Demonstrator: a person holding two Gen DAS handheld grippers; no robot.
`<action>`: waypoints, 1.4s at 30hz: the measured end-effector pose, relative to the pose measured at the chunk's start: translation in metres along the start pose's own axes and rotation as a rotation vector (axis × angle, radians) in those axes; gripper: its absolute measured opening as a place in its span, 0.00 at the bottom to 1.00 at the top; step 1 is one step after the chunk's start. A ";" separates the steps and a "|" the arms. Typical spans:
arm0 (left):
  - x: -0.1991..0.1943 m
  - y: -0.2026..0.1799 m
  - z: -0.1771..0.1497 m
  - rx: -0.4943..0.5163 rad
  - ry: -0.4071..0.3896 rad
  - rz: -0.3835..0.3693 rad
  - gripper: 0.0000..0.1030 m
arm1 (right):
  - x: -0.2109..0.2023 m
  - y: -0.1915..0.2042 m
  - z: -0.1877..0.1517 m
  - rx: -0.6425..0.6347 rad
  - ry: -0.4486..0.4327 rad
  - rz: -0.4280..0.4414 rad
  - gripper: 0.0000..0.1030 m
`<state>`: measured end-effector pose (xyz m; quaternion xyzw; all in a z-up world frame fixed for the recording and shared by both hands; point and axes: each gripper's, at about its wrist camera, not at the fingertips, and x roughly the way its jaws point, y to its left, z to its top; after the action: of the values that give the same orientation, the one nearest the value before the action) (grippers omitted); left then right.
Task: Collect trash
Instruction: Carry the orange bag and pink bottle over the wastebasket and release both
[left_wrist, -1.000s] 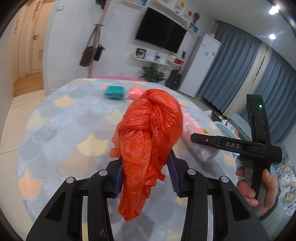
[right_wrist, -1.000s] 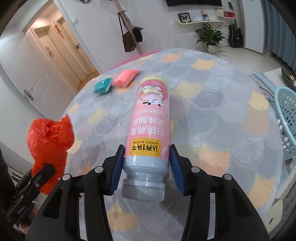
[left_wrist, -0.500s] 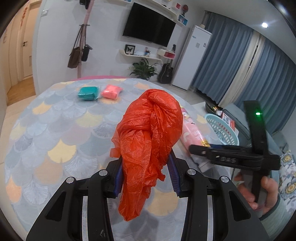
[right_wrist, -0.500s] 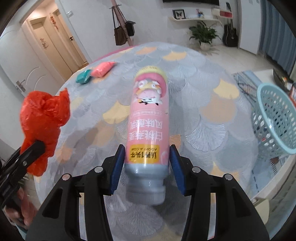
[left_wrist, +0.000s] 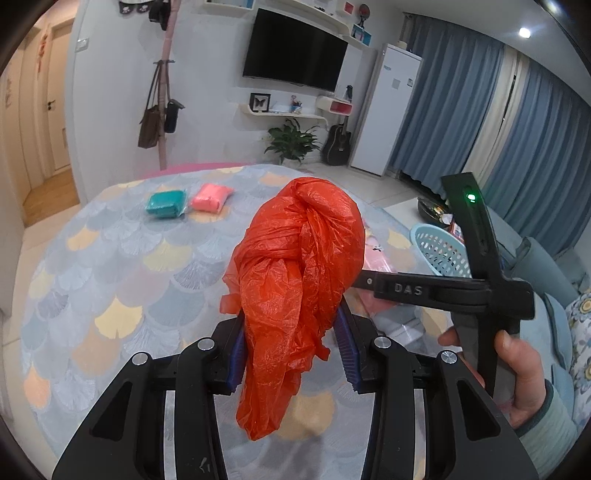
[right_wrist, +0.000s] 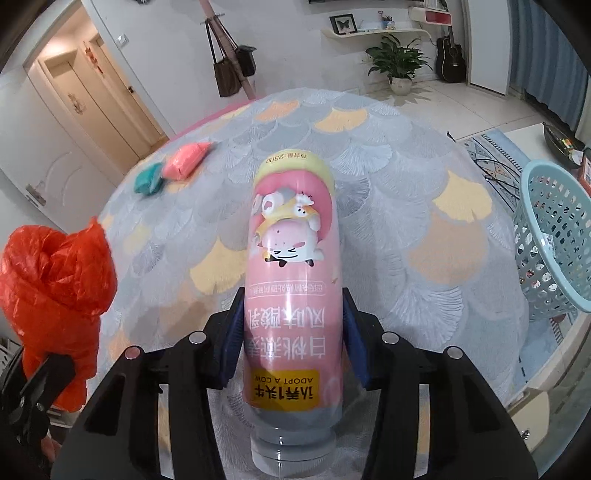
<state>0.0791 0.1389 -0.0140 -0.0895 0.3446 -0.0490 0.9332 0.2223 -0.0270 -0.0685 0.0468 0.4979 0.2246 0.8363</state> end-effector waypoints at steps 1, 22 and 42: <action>0.001 -0.004 0.002 0.004 -0.001 -0.002 0.39 | -0.007 -0.007 0.001 0.019 -0.012 0.019 0.43; 0.114 -0.198 0.121 0.206 0.020 -0.268 0.38 | -0.137 -0.217 0.037 0.305 -0.286 -0.210 0.43; 0.296 -0.325 0.106 0.283 0.262 -0.356 0.39 | -0.073 -0.363 0.021 0.470 -0.145 -0.490 0.43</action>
<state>0.3630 -0.2106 -0.0576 -0.0104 0.4309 -0.2714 0.8606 0.3302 -0.3795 -0.1080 0.1332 0.4716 -0.1074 0.8651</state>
